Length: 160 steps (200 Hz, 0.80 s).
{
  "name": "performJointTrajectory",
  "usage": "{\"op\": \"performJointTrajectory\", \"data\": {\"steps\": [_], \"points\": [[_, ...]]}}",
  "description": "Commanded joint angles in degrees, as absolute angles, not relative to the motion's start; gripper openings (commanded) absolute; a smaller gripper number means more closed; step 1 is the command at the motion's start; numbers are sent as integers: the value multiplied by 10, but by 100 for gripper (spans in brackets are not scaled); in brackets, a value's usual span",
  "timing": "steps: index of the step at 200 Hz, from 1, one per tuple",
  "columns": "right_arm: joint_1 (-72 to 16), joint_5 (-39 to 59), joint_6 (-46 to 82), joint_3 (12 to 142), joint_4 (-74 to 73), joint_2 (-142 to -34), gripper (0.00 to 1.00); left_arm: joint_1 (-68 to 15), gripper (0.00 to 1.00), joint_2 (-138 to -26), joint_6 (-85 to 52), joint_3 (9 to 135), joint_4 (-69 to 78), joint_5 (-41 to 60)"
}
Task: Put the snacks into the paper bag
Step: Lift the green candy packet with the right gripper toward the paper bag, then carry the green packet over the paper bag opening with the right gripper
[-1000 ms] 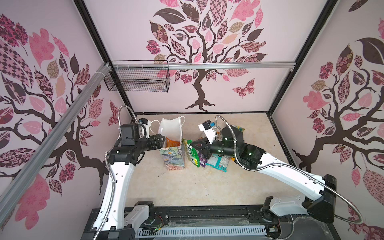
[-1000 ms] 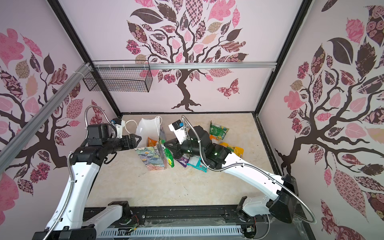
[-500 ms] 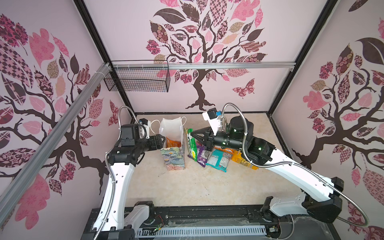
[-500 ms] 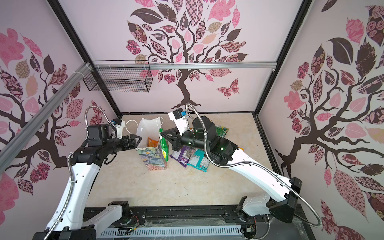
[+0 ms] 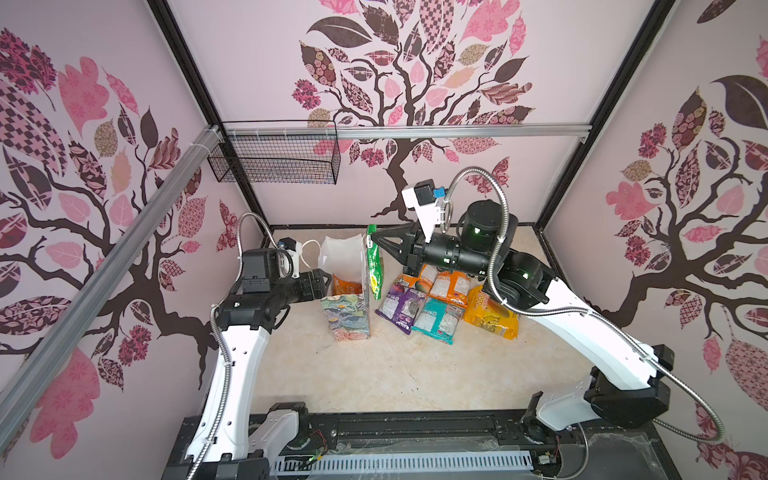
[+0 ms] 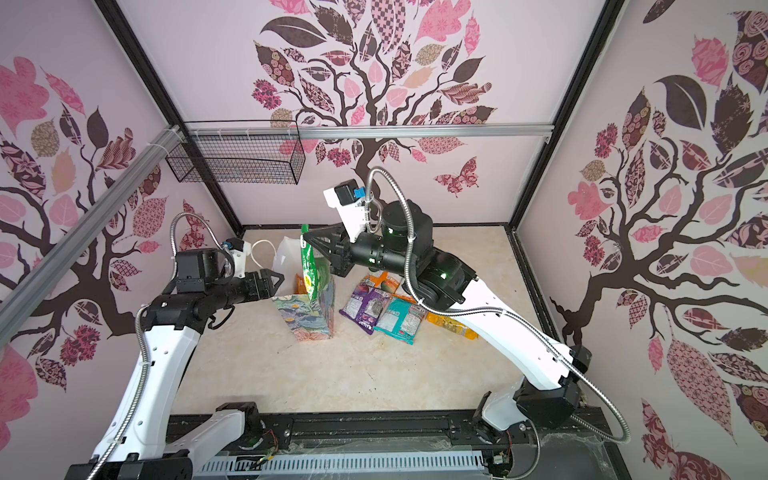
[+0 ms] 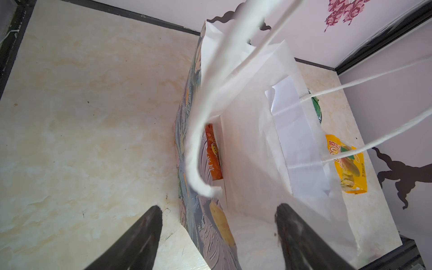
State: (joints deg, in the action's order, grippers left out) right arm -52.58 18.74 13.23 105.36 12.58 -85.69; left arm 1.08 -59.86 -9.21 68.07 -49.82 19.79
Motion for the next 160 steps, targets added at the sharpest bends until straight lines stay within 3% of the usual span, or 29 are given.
{"op": "performJointTrajectory", "data": {"steps": [1,90,160], "points": [[-533,198,116,1121,139,-889,0,10,81,-590,-93,666,-495,206],[-542,209,117,1241,166,-999,0,10,84,-583,-104,672,-499,143],[-542,184,122,1264,171,-1050,0,10,84,-606,-128,683,-492,185]]}}
